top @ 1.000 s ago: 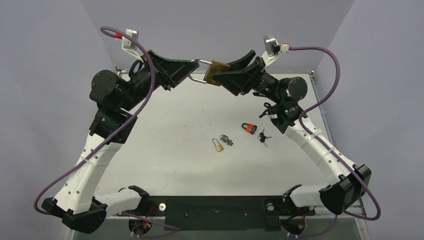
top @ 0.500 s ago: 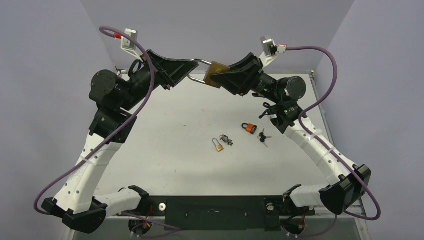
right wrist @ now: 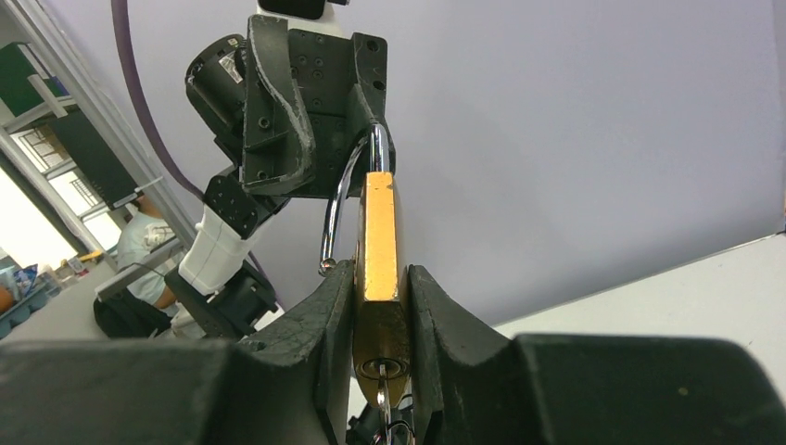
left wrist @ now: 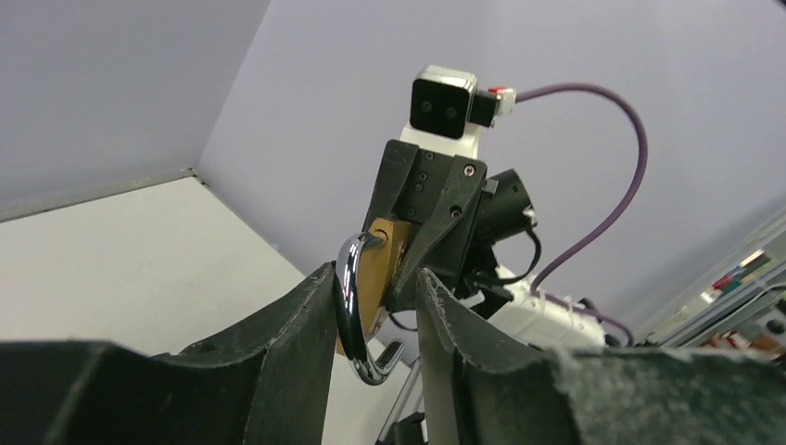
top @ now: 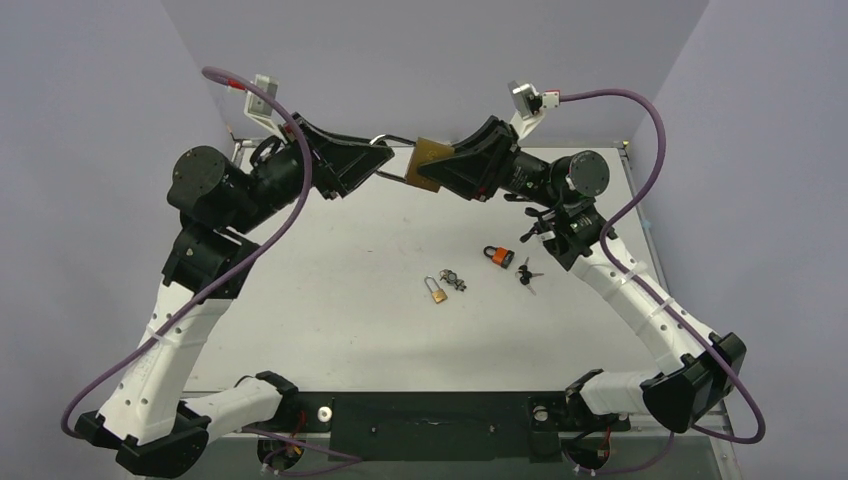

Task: Lock with the key
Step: Lock the lock.

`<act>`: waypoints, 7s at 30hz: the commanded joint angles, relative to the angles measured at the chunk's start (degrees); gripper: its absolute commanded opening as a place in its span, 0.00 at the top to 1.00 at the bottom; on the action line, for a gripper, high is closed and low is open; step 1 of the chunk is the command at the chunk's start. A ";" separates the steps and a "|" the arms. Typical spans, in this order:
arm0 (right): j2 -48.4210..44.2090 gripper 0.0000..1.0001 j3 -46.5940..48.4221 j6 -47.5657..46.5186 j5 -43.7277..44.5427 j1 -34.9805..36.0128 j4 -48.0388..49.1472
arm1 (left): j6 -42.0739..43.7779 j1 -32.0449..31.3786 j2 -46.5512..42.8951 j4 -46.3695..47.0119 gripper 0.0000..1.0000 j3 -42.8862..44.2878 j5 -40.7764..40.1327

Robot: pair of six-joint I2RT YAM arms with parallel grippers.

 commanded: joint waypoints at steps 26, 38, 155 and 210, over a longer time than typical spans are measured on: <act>-11.18 1.00 -2.54 -3.12 -7.08 0.61 -5.09 | 17.61 -0.12 -3.97 -14.69 0.68 2.40 11.73; -11.03 1.00 -1.29 -3.66 -8.85 1.37 -6.36 | 18.53 -0.12 -3.61 -16.04 0.90 1.84 12.15; -0.42 1.00 -0.71 -28.74 21.86 15.05 -40.48 | 9.15 -19.85 10.48 -3.29 1.00 14.77 4.05; 3.60 1.00 -4.70 -27.44 28.93 16.86 -40.28 | 17.16 -28.48 21.17 -14.81 1.00 33.04 3.07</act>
